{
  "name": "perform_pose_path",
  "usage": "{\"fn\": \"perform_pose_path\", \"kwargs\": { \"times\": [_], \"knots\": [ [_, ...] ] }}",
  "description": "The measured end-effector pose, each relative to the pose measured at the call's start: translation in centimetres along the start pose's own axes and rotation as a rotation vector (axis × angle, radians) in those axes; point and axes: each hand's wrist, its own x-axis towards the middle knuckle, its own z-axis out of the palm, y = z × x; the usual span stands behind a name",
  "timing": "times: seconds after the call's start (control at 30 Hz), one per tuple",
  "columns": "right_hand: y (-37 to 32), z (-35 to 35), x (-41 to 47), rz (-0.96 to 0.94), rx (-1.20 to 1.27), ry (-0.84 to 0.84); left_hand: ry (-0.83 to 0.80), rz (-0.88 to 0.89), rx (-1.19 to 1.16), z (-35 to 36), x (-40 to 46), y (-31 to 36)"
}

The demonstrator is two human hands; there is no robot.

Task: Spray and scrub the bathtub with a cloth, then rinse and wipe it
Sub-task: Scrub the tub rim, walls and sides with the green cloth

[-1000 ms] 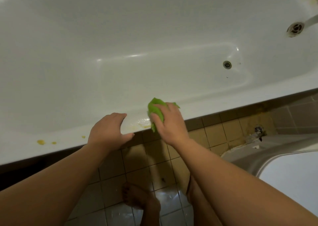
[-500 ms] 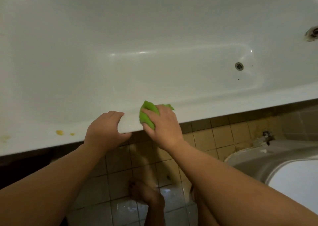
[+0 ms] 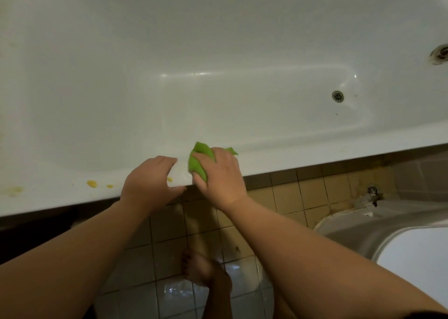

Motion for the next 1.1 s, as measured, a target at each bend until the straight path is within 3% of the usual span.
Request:
{"fn": "perform_pose_path", "kwargs": {
  "times": [0.07, 0.2, 0.3, 0.47, 0.6, 0.8, 1.1],
  "knots": [
    [2.7, -1.3, -0.5, 0.012, -0.018, 0.041, -0.024, -0.011, 0.026, 0.0, 0.0, -0.3],
    [9.2, -4.0, -2.4, 0.270, -0.060, 0.160, -0.067, -0.051, 0.010, -0.3, 0.1, 0.0],
    [7.8, -3.3, -2.0, 0.386, -0.060, 0.220, -0.059, -0.045, 0.007, -0.3, -0.1, 0.2],
    [-1.8, 0.5, 0.3, 0.111, -0.019, 0.059, 0.023, -0.008, 0.004, -0.3, -0.2, 0.5],
    [-0.3, 0.2, -0.2, -0.077, -0.051, -0.019, 0.042, 0.034, 0.020, -0.7, -0.5, -0.4],
    [8.4, -3.7, -3.1, 0.005, -0.056, -0.056, -0.032, -0.072, 0.031, -1.6, -1.1, -0.6],
    [2.6, -4.2, 1.5, -0.140, -0.198, -0.204, -0.018, -0.203, -0.049, -2.5, -1.3, 1.4]
  ]
}}
